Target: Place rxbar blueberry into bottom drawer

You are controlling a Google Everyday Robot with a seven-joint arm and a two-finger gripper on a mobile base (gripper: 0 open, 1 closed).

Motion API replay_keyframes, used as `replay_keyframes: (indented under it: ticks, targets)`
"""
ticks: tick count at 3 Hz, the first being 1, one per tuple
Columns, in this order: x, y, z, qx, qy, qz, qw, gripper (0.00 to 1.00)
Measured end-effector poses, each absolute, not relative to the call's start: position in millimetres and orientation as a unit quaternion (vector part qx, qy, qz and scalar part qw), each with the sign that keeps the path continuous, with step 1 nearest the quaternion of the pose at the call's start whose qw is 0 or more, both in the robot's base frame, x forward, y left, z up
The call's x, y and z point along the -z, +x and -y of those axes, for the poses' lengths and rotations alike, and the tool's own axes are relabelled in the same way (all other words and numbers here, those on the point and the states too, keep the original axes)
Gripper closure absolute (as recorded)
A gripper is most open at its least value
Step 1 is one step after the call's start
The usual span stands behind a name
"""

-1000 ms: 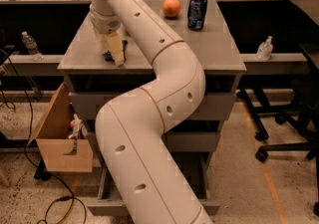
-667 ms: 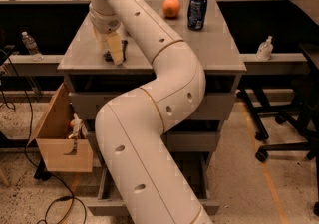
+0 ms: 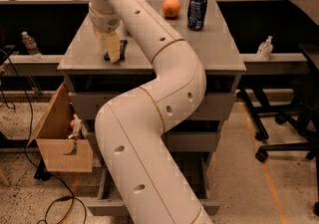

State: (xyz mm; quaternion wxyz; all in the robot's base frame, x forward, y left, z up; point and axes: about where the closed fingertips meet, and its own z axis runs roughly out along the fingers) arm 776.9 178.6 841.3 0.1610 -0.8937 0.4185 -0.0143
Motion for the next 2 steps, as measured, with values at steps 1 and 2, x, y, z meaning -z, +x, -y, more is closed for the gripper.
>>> replay_keyframes:
  ticks: [1, 2]
  targets:
    - [-844.3, 775.7, -178.4, 0.014, -0.894, -0.419, 0.161, 1.00]
    - [-836.2, 777.7, -173.7, 0.000, -0.888, -0.426, 0.174, 1.00]
